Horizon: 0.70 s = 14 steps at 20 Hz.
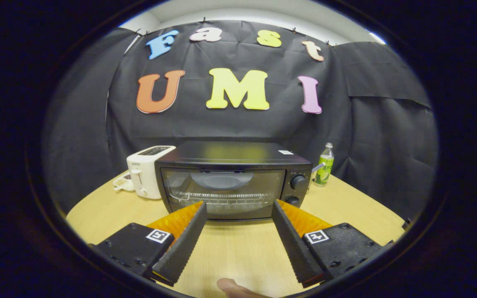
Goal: Open the toaster oven, put the food inside, and close the toaster oven door.
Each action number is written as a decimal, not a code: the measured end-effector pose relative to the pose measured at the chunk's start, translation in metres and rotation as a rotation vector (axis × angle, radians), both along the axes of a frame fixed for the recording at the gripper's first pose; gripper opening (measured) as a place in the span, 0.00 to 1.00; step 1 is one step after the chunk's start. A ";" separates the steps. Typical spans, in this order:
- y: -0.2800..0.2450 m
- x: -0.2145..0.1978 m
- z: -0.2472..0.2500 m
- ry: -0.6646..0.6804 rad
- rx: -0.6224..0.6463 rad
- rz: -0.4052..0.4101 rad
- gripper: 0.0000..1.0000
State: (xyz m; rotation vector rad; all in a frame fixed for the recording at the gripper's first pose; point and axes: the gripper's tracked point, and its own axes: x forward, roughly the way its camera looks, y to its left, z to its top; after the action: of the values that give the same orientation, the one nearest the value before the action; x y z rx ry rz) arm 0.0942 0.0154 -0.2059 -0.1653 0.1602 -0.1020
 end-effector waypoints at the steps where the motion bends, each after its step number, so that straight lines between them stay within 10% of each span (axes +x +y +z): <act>1: -0.002 -0.005 0.009 -0.011 -0.004 0.002 1.00; 14: -0.017 -0.104 0.156 -0.187 0.013 -0.001 1.00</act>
State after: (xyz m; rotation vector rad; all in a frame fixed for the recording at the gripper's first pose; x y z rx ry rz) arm -0.0100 -0.0018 -0.0500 -0.1422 -0.0252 -0.1173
